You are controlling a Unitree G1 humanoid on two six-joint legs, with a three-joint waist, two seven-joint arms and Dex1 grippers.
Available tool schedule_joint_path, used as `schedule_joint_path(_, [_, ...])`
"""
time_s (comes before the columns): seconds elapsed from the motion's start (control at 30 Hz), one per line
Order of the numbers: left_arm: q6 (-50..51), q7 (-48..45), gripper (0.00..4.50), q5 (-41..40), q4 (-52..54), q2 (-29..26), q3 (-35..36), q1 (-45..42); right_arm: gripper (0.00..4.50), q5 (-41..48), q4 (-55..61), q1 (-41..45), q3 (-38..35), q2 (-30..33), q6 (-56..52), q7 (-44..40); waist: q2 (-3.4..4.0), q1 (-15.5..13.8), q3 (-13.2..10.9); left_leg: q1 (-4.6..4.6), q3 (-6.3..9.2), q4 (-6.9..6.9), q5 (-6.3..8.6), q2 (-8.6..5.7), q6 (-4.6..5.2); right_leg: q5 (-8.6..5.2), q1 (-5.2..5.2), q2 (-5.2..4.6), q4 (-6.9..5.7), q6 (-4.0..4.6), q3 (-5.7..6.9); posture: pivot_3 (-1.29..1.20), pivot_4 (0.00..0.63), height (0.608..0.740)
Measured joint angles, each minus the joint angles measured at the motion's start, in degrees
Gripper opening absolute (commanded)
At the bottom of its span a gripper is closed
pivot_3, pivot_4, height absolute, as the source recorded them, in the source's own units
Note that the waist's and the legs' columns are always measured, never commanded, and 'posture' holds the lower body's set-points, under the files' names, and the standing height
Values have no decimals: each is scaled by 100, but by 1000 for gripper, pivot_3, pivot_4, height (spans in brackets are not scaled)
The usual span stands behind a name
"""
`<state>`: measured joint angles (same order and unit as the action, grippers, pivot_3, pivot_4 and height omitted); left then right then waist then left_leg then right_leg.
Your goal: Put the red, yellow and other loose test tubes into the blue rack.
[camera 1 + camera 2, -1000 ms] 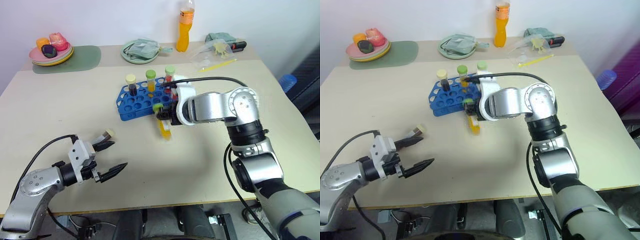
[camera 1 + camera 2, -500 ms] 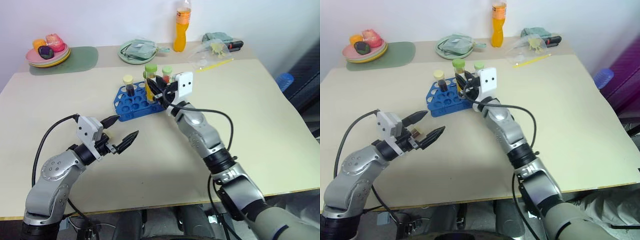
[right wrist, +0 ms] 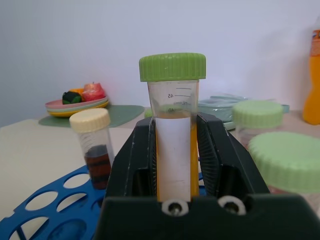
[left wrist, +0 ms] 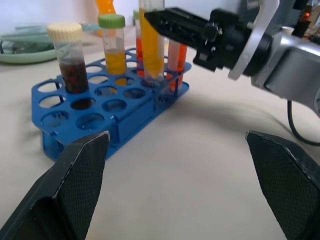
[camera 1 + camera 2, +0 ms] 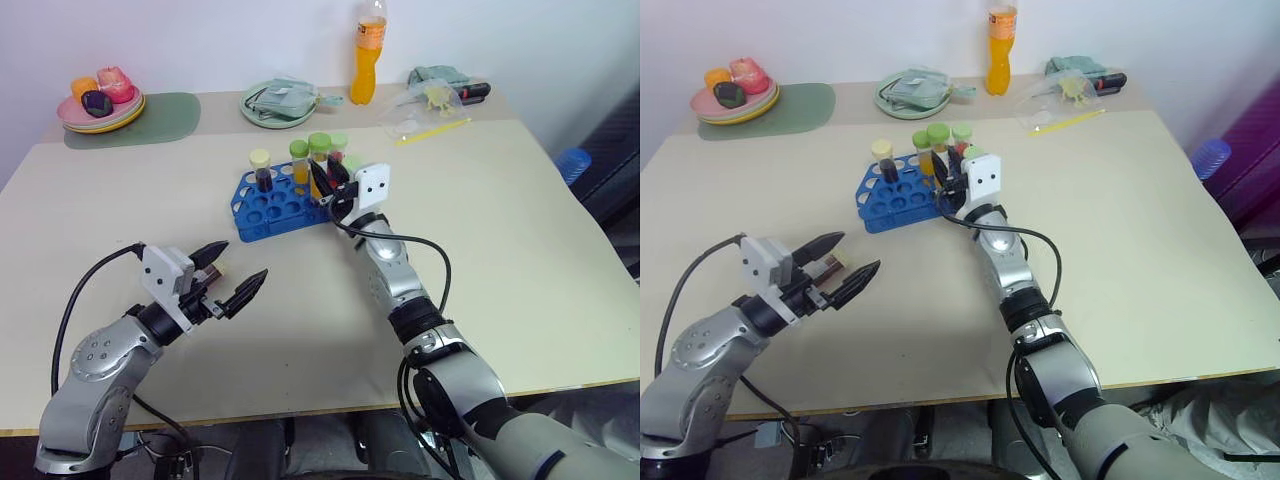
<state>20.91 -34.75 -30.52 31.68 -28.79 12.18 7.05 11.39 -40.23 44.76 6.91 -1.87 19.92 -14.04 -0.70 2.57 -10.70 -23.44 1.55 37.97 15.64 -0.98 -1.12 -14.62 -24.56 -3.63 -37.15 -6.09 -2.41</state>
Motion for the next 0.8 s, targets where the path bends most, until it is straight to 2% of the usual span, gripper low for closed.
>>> schedule_joint_path(0.8, [-343,-169,4500,3,-182,0,9,127,679,-432,-171,-35,-306,-217,264,-324,0,-1,0,2,0,0,0,-1,0,0,1,-1,-2,0,0,0,150,729])
